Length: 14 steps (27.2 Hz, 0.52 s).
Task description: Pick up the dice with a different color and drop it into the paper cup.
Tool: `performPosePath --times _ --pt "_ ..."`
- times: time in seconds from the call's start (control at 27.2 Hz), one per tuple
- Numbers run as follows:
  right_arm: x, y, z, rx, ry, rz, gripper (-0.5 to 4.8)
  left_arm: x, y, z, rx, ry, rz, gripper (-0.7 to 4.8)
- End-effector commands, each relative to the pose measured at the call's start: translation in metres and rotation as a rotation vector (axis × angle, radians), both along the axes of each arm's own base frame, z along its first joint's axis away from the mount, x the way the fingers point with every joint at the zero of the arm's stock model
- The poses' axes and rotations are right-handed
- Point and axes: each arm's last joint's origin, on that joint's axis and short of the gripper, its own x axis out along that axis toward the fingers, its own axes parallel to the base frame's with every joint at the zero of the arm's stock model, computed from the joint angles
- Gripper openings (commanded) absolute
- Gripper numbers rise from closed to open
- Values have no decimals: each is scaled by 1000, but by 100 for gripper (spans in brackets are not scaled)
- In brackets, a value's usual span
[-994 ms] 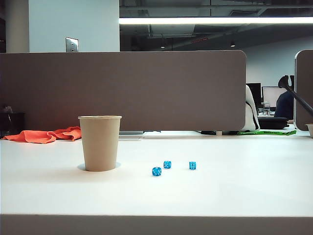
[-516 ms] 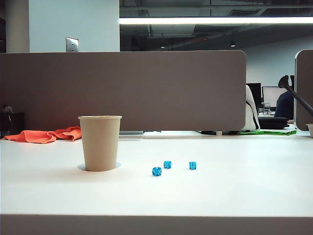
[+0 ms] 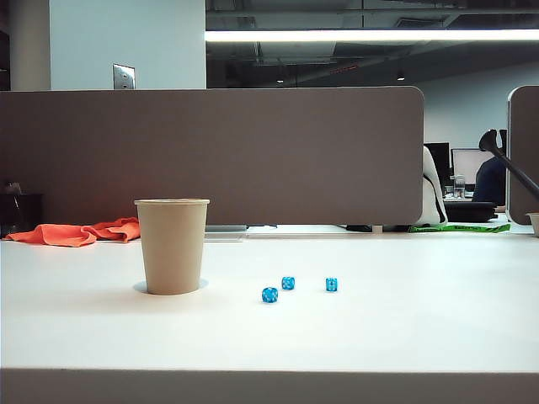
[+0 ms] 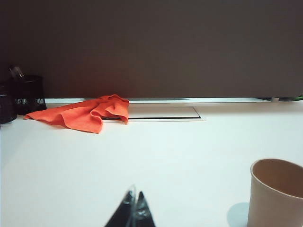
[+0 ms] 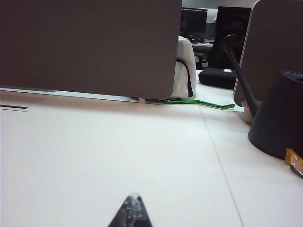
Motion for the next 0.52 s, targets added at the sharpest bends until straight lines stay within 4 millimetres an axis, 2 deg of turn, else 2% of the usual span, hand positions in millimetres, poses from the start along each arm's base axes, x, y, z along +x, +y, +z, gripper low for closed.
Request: performPosePath --times 0.04,0.52 --pt "0 0 1 40 -13 16 -2 0 0 2 1 -15 -4 -6" --pt "0 0 1 105 -9 13 -2 0 0 2 -7 -14 -5 -6"
